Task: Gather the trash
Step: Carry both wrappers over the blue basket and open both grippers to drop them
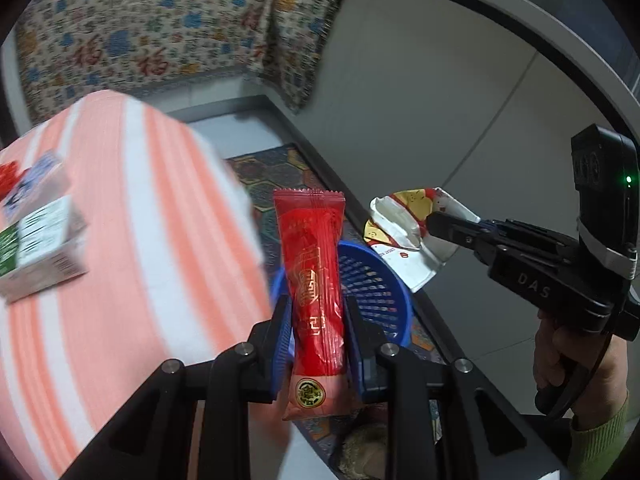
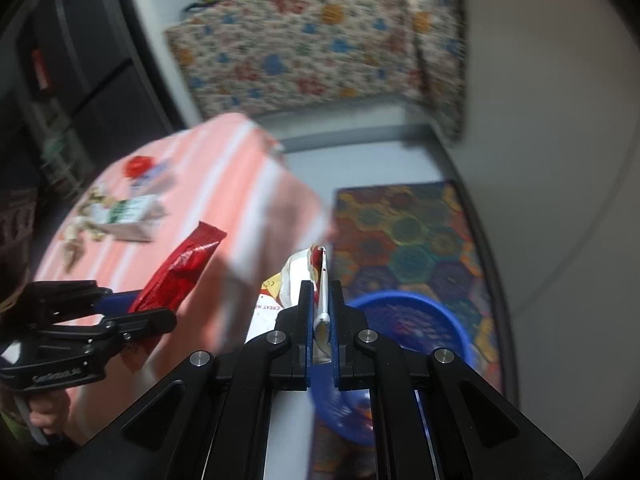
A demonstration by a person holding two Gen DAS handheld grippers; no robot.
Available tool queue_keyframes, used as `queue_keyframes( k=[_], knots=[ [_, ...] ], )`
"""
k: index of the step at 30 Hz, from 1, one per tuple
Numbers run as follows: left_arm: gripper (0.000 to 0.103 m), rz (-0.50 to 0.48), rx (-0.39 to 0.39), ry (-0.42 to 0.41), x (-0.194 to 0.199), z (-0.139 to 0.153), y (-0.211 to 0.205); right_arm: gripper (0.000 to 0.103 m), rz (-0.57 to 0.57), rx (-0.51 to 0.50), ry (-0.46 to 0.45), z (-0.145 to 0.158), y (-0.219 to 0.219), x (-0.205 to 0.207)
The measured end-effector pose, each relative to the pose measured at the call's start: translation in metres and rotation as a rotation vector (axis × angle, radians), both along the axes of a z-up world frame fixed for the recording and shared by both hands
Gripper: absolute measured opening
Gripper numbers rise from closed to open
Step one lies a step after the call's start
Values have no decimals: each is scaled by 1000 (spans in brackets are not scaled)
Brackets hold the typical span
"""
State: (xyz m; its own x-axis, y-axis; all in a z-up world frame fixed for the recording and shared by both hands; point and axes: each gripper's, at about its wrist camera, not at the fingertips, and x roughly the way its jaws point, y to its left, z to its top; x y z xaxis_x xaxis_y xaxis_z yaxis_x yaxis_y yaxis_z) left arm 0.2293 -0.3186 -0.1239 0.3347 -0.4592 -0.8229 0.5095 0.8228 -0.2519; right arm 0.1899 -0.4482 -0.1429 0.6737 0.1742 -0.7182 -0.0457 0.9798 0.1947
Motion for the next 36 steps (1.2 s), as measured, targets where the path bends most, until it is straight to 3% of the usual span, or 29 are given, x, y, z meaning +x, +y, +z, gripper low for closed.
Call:
queue_keyframes(
  k=[10, 27, 29, 30, 31, 33, 36],
  knots=[
    [26, -110, 17, 43, 20, -31, -76, 5, -144, -33, 101, -19, -61, 1],
    [27, -146, 46, 48, 27, -61, -108, 6, -195, 33, 130, -31, -84, 9],
    [32, -147, 51, 36, 27, -62, -109, 10, -198, 45, 131, -32, -85, 10],
    [46, -140, 58, 44, 29, -65, -110, 12, -208, 46, 129, -33, -86, 10],
    [51, -132, 55, 50, 29, -65, -110, 26, -218, 45, 127, -33, -87, 10],
    [54, -118, 36, 52, 32, -66, -107, 44, -237, 57, 115, -31, -90, 9],
    [54, -114, 26, 55, 31, -64, -104, 44, -260, 67, 89, -25, -94, 4]
  ],
)
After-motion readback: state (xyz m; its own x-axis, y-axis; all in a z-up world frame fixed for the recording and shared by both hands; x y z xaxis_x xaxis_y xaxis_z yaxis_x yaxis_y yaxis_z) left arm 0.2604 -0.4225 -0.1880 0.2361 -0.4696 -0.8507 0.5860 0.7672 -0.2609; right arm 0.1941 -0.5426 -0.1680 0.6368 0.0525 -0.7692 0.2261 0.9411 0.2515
